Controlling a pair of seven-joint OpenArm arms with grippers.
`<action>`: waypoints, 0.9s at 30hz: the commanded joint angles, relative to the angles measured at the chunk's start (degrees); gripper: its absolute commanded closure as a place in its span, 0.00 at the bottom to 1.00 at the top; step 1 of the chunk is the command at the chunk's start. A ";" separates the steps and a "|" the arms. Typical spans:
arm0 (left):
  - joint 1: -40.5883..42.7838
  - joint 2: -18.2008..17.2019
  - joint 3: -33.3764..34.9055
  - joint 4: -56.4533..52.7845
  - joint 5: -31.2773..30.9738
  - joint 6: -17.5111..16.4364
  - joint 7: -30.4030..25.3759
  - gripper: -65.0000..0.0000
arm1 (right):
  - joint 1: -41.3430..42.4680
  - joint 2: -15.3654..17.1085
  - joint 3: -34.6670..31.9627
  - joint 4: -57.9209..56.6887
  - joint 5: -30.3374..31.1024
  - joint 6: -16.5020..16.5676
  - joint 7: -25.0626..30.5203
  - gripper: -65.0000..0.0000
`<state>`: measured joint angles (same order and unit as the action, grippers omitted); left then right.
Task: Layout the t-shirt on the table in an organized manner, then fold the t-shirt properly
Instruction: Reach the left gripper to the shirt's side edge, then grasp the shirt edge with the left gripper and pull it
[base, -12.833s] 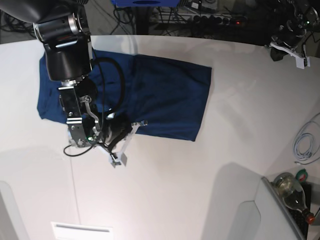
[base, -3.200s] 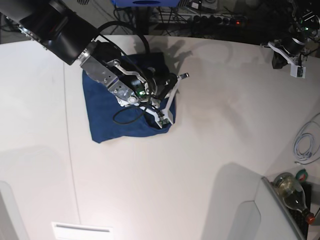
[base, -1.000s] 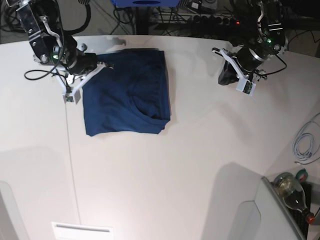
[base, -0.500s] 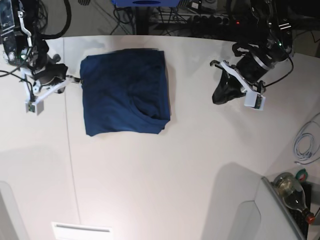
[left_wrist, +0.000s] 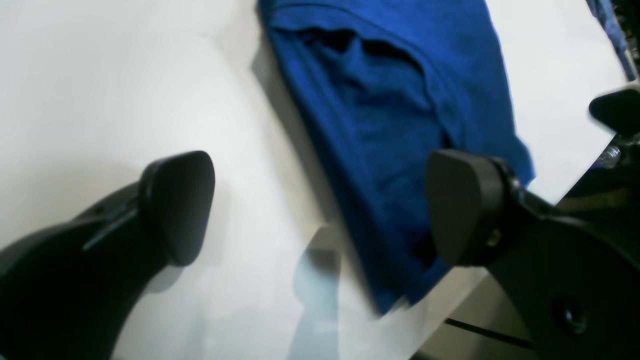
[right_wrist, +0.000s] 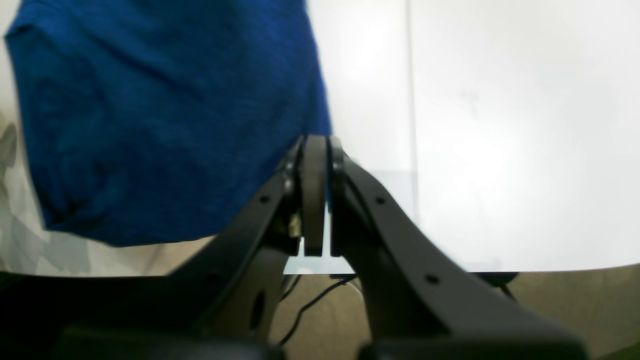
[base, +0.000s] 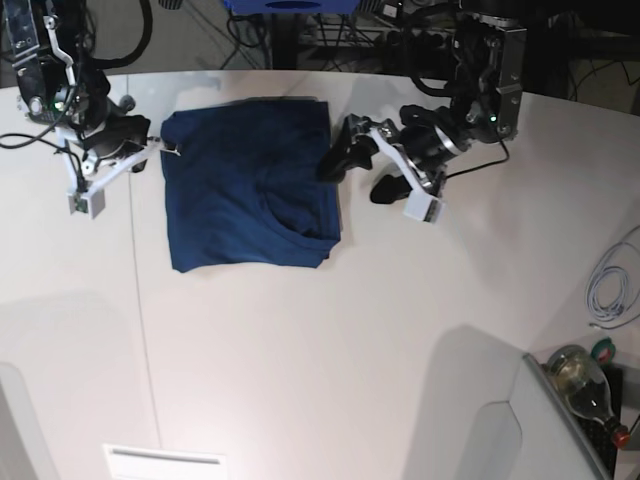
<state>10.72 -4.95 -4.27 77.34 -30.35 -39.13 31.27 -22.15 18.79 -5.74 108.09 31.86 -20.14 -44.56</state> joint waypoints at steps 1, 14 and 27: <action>-1.01 0.42 0.62 -0.64 -1.34 -0.87 -1.07 0.01 | 0.13 0.51 0.33 0.87 -0.08 0.14 0.99 0.98; -6.63 4.29 7.22 -19.01 -1.08 -0.87 -8.28 0.30 | -0.75 2.09 1.03 0.87 -0.08 0.14 1.26 0.98; -9.45 1.48 10.12 -14.79 -0.99 -0.87 -1.68 1.00 | -2.95 1.65 7.19 0.87 0.01 0.67 1.35 0.98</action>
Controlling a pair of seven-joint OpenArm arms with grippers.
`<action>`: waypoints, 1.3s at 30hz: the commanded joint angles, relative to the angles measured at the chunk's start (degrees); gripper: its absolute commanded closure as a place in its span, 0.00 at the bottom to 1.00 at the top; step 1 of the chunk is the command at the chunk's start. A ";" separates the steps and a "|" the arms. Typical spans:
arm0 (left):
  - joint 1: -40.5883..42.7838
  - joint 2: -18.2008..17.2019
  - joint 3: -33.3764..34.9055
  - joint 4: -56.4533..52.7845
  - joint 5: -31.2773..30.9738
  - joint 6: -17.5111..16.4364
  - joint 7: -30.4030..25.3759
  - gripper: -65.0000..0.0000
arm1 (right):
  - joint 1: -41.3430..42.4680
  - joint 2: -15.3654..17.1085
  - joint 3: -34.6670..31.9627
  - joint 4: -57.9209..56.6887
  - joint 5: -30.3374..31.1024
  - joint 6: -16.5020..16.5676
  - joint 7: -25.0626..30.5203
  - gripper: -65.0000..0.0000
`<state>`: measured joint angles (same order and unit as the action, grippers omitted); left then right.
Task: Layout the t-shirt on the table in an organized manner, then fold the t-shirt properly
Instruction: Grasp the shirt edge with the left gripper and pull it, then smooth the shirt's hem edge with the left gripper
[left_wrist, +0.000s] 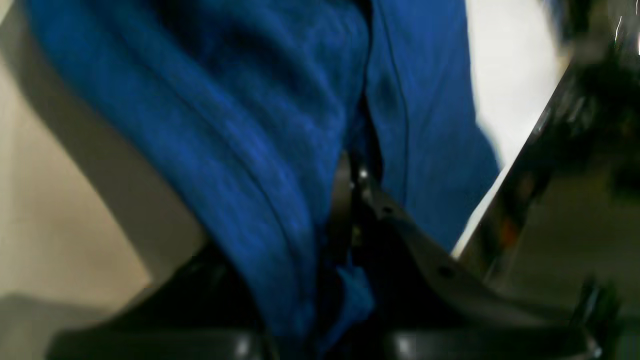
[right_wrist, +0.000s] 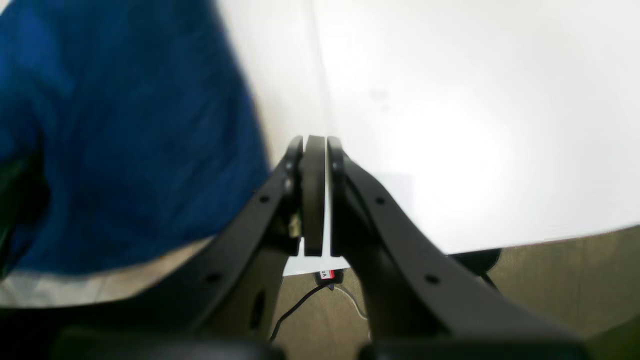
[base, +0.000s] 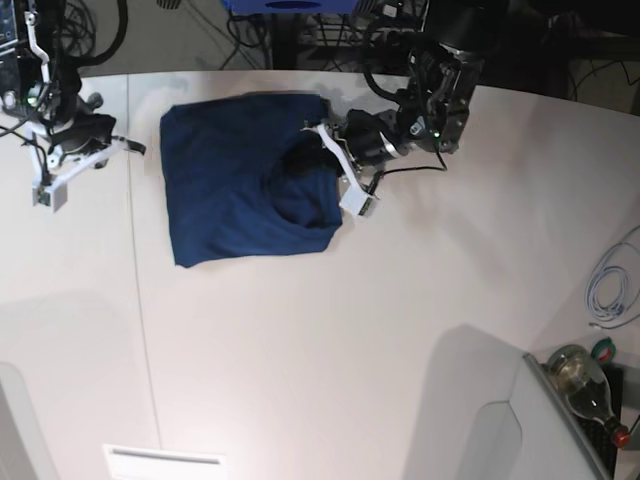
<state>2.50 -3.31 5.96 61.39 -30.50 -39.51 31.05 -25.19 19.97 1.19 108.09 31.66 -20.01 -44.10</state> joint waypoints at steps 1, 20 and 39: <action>-1.93 -1.30 0.77 2.92 -0.84 -0.49 0.56 1.00 | 0.00 0.39 0.70 0.87 0.21 1.24 0.89 0.98; -38.24 -20.38 55.89 0.81 5.75 -0.49 3.11 1.00 | 0.35 -6.21 3.34 0.87 0.38 1.94 0.89 0.98; -39.47 0.81 59.23 -21.25 41.01 -0.49 -21.69 1.00 | 1.50 -10.34 10.98 0.70 0.21 1.59 0.45 0.98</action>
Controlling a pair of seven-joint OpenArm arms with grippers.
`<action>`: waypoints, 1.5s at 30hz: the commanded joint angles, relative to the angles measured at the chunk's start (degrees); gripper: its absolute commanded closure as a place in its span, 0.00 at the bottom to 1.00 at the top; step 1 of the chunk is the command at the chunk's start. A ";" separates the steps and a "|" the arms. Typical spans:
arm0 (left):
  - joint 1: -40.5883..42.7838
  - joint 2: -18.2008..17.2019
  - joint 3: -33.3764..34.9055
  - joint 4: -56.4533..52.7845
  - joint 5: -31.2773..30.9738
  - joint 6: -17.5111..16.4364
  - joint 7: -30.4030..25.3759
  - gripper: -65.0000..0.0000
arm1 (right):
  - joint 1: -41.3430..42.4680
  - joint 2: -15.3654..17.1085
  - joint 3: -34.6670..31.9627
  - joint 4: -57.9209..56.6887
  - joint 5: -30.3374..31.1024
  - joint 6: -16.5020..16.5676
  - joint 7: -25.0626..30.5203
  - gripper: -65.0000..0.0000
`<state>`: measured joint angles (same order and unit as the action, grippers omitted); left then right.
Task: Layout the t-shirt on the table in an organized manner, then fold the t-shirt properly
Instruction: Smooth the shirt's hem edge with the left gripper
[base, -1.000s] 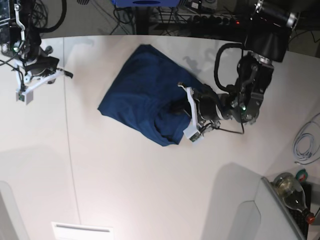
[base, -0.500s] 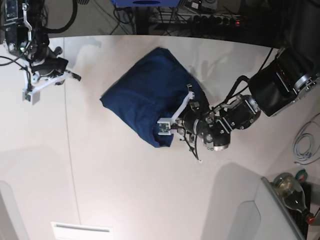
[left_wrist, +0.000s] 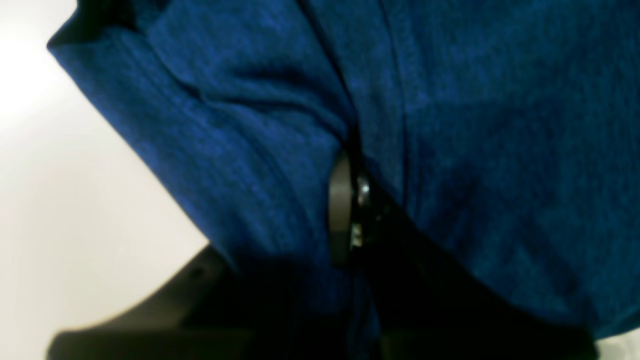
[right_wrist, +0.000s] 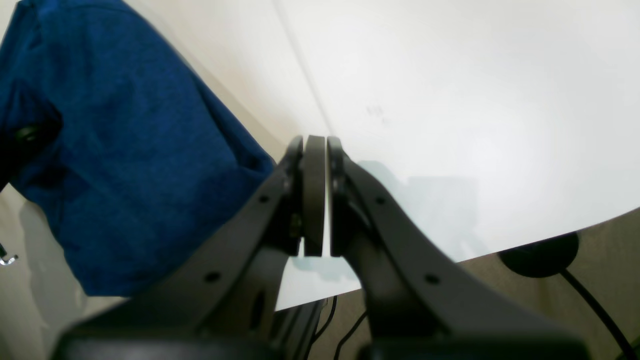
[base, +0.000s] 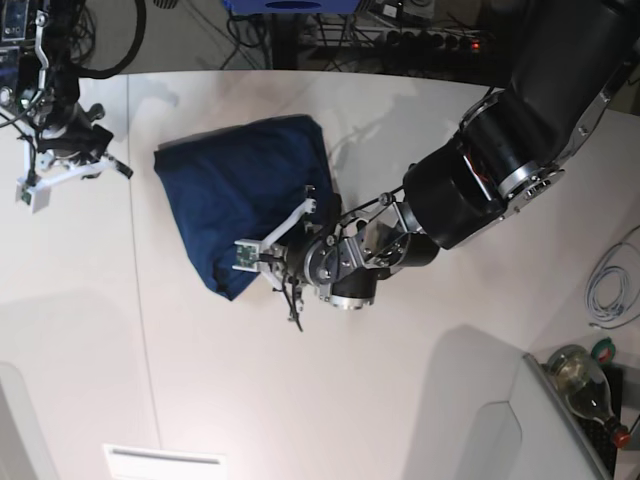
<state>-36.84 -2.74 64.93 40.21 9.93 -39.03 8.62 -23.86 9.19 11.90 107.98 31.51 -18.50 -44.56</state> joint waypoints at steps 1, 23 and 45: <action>-0.13 0.68 0.26 -0.43 0.92 -0.97 -0.40 1.00 | 0.08 0.44 0.27 0.19 0.36 0.08 0.91 0.98; -2.41 3.58 0.88 -0.69 3.74 -0.97 -3.39 1.00 | 9.92 0.35 -10.71 -18.18 0.36 0.44 1.35 0.98; -3.38 5.25 0.79 -0.69 4.09 -0.97 -3.04 1.00 | 7.64 -1.32 -13.00 -17.92 0.36 0.35 0.99 0.98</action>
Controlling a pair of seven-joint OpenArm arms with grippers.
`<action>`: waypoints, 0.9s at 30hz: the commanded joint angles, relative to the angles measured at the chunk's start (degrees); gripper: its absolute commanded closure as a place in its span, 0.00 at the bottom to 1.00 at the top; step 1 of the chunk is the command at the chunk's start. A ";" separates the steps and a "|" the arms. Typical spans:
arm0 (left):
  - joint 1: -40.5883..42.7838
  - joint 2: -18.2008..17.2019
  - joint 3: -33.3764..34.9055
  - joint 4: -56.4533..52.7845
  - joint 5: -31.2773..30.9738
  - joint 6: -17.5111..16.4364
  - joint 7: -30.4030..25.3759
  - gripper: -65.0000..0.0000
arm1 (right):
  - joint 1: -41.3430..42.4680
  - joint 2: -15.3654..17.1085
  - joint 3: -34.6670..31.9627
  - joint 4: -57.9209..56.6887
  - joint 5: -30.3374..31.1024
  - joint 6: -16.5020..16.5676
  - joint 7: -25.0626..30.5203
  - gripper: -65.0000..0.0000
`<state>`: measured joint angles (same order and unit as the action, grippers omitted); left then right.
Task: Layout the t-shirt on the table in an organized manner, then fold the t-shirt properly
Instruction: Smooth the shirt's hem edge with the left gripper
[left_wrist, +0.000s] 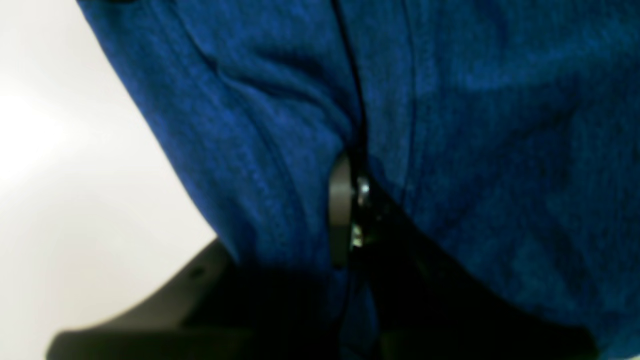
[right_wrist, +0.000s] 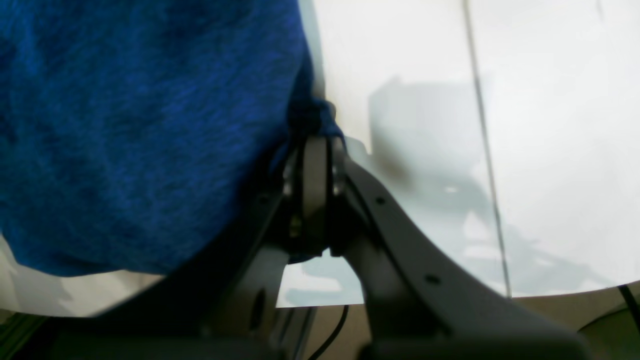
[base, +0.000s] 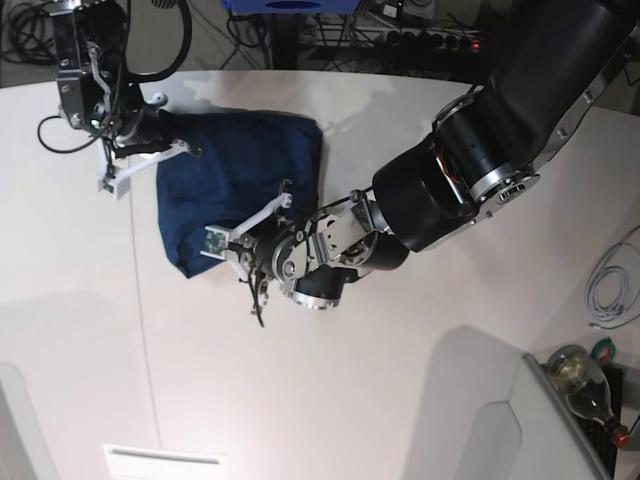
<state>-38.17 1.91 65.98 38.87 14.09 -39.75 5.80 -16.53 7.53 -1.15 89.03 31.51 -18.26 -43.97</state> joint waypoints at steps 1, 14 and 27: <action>-2.22 0.59 -0.17 0.64 -0.06 -0.25 -0.22 1.00 | 0.40 0.34 0.05 1.03 0.36 0.11 0.40 0.98; -3.72 0.42 -0.52 1.08 -0.59 -0.25 2.68 0.50 | 0.58 0.34 0.14 0.86 0.36 0.11 0.40 0.98; -5.65 -2.13 -0.79 12.86 -0.68 -0.25 10.24 0.16 | 0.58 0.34 0.14 0.86 0.36 -0.07 0.40 0.98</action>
<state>-41.95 -0.78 65.67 50.87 13.80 -40.34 16.80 -16.25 7.53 -1.13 88.97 31.46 -18.26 -43.97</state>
